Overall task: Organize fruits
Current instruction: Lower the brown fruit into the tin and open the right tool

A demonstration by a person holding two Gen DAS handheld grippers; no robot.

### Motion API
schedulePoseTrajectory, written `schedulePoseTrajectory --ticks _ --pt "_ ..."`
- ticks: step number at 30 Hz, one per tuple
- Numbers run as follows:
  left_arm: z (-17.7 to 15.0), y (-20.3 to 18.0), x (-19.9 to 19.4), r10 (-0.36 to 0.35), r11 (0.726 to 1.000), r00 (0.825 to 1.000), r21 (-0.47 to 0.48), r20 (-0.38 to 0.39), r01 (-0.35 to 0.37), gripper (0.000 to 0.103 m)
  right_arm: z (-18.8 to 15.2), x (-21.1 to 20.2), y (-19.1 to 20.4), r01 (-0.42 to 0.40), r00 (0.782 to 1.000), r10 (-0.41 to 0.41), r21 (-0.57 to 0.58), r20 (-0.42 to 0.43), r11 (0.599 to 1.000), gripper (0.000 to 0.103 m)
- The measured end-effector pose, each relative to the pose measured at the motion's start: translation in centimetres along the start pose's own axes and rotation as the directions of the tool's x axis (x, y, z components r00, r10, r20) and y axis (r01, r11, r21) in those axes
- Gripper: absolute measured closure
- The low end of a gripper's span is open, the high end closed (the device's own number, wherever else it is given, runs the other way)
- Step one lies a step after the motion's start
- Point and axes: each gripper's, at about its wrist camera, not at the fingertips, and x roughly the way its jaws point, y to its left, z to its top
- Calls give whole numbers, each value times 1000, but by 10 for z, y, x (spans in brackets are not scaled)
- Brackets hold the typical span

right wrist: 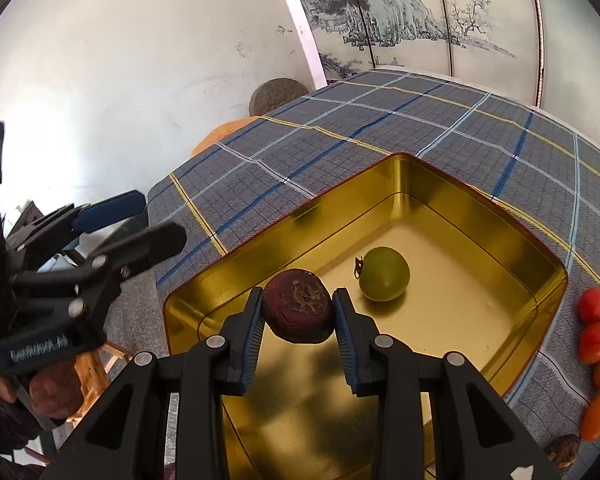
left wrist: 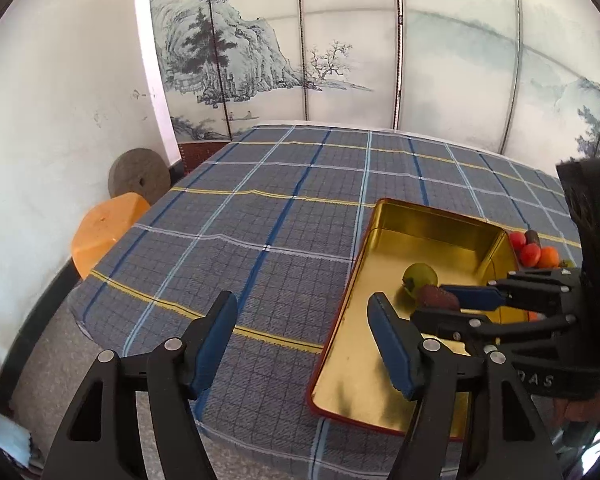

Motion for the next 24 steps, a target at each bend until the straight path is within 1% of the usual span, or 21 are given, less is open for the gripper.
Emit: schedulePoseTrajectory --ticks 4,12,17,24 --pt "-2 0 -5 10 1000 1000 14 12 -11 34 8 9 3 -2 1000 2 -3 -14 1000 71" --pt "-3 -1 -12 19 999 1000 33 23 -19 30 20 23 12 4 999 -4 -9 -36 1000 71" --pt "-2 0 -14 11 999 1000 30 18 -12 30 22 27 16 -4 999 4 -5 -41 1000 71" --pt "-3 6 -17 19 1000 1000 22 17 -20 27 21 33 22 -9 999 8 -13 -53 1000 70"
